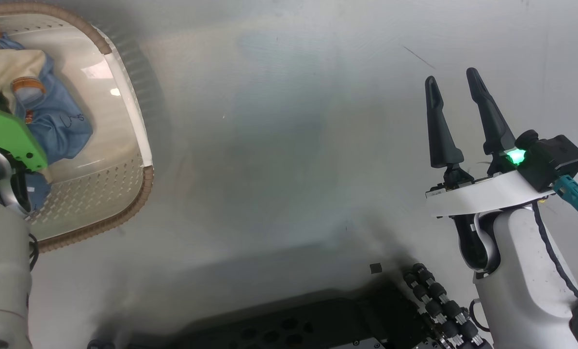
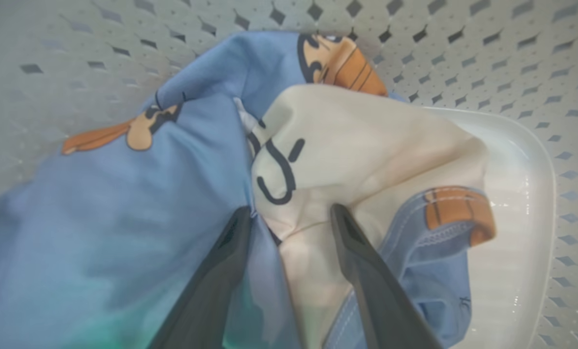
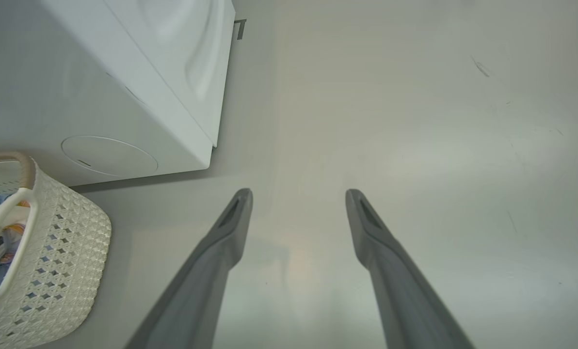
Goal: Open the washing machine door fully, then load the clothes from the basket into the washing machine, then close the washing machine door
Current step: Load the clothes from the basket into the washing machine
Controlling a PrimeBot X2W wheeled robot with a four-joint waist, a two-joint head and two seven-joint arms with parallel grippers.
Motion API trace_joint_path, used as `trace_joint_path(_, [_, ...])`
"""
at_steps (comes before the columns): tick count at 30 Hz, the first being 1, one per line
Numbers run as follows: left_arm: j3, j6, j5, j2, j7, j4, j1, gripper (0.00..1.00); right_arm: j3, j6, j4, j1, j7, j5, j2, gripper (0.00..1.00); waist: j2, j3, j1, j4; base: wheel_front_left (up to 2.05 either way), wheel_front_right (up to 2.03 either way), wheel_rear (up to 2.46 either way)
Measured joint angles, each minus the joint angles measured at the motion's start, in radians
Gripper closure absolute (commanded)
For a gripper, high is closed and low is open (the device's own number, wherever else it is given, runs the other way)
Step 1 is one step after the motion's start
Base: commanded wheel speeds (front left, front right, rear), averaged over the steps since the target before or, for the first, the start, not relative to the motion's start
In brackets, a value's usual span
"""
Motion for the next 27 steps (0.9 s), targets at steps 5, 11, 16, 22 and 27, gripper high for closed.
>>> trace_joint_path(5, [0.003, 0.000, 0.002, -0.019, -0.021, 0.020, -0.005, 1.00, -0.001, -0.004, 0.005, -0.004, 0.000, 0.001, 0.000, 0.00, 0.0000, -0.005, 0.0000, -0.004, 0.00, 0.00, 0.00])
trace_joint_path(11, [0.008, 0.000, 0.002, -0.030, -0.095, 0.032, -0.003, 1.00, -0.015, -0.007, 0.007, -0.025, 0.000, 0.001, 0.000, 0.00, 0.0000, -0.038, -0.0001, -0.002, 0.00, 0.00, 0.00])
trace_joint_path(16, [-0.002, 0.000, 0.002, -0.053, -0.157, 0.037, 0.006, 1.00, -0.032, -0.007, 0.017, -0.035, 0.000, 0.000, 0.000, 0.00, 0.0000, -0.077, -0.0001, 0.006, 0.00, 0.00, 0.00])
trace_joint_path(22, [0.000, -0.037, -0.007, -0.077, -0.239, 0.048, 0.041, 1.00, -0.046, -0.007, 0.029, -0.037, 0.000, -0.012, 0.000, 0.00, 0.0000, -0.145, -0.0002, 0.021, 0.00, 0.00, 0.00])
trace_joint_path(27, [-0.003, -0.073, -0.012, -0.115, -0.262, 0.053, 0.072, 1.00, -0.068, -0.006, 0.040, -0.036, 0.000, -0.032, 0.000, 0.00, 0.0000, -0.197, -0.0002, 0.036, 0.00, 0.00, 0.00])
